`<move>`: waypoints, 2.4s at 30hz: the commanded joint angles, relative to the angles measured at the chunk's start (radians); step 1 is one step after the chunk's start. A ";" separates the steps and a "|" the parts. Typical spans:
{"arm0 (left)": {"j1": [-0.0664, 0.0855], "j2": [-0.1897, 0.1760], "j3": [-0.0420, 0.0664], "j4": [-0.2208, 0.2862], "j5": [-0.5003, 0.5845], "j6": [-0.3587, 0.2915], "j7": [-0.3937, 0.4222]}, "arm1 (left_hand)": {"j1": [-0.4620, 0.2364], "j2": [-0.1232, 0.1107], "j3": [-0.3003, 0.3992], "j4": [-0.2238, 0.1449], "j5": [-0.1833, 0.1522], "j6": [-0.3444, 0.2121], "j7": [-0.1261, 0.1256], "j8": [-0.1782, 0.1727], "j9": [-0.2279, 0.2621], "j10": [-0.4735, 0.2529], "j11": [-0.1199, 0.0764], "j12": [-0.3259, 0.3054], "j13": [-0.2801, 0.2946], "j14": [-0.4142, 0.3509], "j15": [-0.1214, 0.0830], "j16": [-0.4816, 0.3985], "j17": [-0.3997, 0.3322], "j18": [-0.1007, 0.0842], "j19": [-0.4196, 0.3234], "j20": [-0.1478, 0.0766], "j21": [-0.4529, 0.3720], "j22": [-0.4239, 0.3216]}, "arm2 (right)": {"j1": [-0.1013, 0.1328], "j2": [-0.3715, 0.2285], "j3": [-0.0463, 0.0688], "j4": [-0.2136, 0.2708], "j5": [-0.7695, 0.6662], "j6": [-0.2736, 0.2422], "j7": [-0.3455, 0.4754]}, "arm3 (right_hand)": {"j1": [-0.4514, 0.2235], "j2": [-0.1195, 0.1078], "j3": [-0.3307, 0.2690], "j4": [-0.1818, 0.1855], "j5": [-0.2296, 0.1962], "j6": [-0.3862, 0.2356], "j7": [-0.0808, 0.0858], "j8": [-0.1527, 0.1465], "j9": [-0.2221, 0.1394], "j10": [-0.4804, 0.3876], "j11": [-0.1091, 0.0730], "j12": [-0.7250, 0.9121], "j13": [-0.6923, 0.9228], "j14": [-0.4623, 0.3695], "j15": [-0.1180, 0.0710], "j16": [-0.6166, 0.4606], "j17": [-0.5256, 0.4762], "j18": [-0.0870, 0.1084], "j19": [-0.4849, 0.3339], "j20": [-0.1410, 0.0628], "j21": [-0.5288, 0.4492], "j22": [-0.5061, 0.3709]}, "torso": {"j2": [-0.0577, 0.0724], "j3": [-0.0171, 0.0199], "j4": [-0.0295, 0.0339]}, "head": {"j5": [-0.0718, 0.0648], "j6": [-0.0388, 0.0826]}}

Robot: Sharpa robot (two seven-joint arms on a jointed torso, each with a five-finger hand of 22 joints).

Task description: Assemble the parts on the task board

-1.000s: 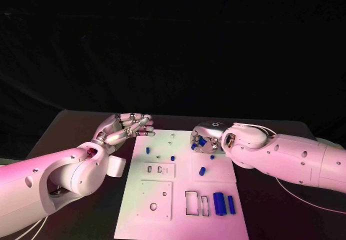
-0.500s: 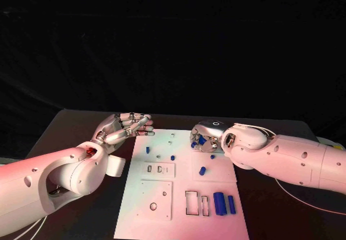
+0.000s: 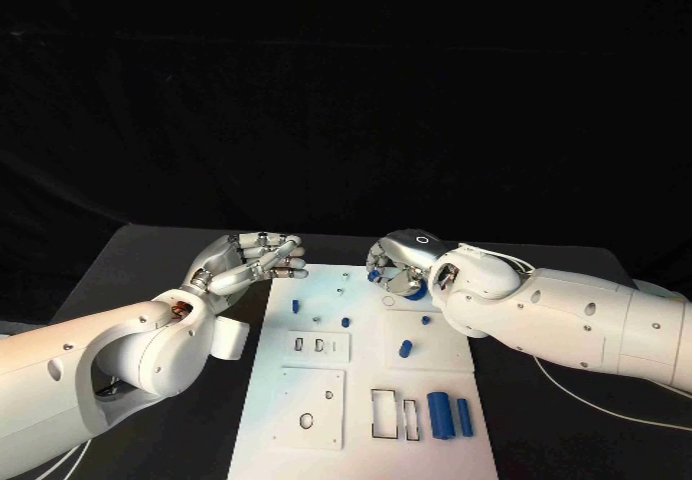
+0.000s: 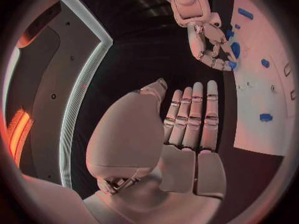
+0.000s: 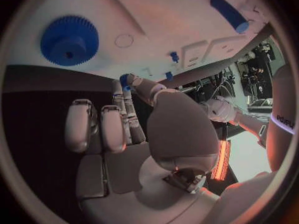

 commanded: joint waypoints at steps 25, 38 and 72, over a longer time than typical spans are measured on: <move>0.004 0.024 0.001 -0.020 -0.002 0.027 0.001 | -0.007 -0.002 0.003 0.000 -0.006 0.002 0.009 -0.003 0.000 0.005 -0.002 -0.003 0.000 0.003 0.003 -0.001 0.001 0.021 0.004 0.001 0.002 -0.001 | -0.021 0.139 0.001 -0.132 0.025 -0.052 -0.017 | 0.002 0.015 0.011 0.003 0.007 -0.017 0.001 0.030 0.111 -0.002 0.002 -0.007 0.000 0.036 -0.001 0.007 -0.003 -0.011 0.003 0.004 0.002 -0.002 | 0.015 -0.0088 0.0169 | -0.005 -0.001; 0.005 0.025 0.001 -0.021 -0.002 0.028 -0.001 | -0.008 -0.003 0.005 -0.001 -0.006 0.001 0.010 -0.005 0.000 0.005 -0.001 -0.007 0.000 0.002 0.003 -0.002 0.003 0.021 0.004 0.001 0.002 -0.002 | -0.028 0.155 0.000 -0.156 0.029 -0.012 -0.015 | -0.006 0.010 0.011 0.006 0.004 -0.023 0.002 0.030 0.115 -0.005 0.004 -0.010 0.000 0.035 0.000 0.005 -0.008 -0.009 -0.001 0.006 -0.002 -0.007 | 0.016 -0.0087 0.0190 | -0.001 -0.009; 0.005 0.010 0.001 -0.036 0.003 0.033 -0.005 | -0.010 -0.004 0.006 -0.001 -0.006 0.000 0.010 -0.007 -0.001 0.005 -0.001 -0.010 0.000 0.001 0.004 -0.003 0.005 0.020 0.003 0.001 0.001 -0.003 | 0.020 -0.218 0.014 0.112 0.311 0.067 -0.055 | -0.019 -0.093 -0.299 0.138 0.113 -0.188 0.017 -0.097 0.145 -0.061 -0.001 0.511 0.330 0.040 -0.004 0.063 0.028 -0.014 0.021 0.003 -0.002 0.041 | 0.002 0.0027 -0.0051 | -0.008 0.000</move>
